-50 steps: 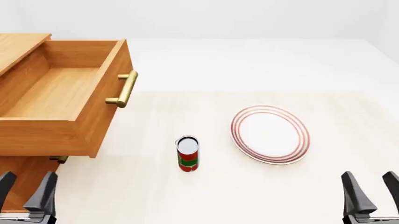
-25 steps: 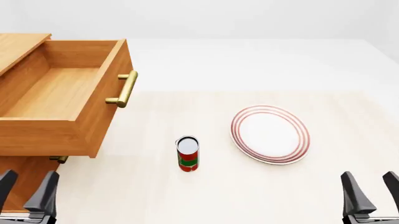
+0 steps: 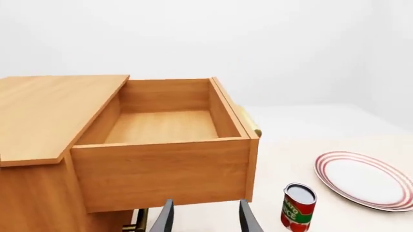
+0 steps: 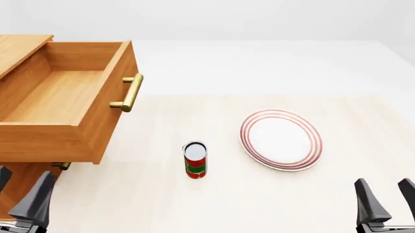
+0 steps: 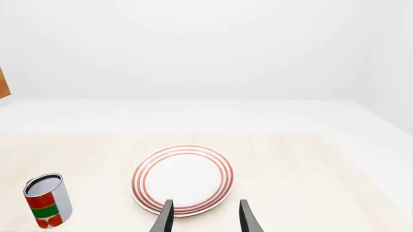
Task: Put the bowl in the top drawer of the cabinet.
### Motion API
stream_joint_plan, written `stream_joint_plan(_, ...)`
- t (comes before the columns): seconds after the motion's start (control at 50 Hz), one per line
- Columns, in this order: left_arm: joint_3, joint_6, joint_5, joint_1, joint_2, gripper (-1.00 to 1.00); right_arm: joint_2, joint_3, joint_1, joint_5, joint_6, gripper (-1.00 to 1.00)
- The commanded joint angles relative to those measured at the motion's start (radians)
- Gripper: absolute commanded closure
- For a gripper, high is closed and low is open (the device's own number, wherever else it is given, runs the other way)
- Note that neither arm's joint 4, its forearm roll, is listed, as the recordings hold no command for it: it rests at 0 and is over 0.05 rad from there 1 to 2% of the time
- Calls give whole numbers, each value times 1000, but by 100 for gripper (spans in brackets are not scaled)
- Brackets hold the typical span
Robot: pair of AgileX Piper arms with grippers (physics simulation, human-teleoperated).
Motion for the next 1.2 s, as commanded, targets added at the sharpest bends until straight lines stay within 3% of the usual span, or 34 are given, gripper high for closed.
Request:
stream_joint_plan(0.02,-192,-13,185,-117,0,-100,0,0,0,0,0,-100)
stream_joint_plan(0.46,-353,-75,409,-249,16,-100,1,0,0,-2,0,-100)
stream_joint_plan(0.72,-437,-95,427,-340,118,-100,1,0,0,-2,0,-100)
stream_joint_plan(0.88,-447,-118,346,-406,229,-100,1,0,0,-2,0,-100)
stream_joint_plan(1.08,-471,-138,330,-458,300,-100,1,0,0,-2,0,-100)
stream_joint_plan(1.2,-481,-190,325,-502,342,-100,1,0,0,-2,0,-100)
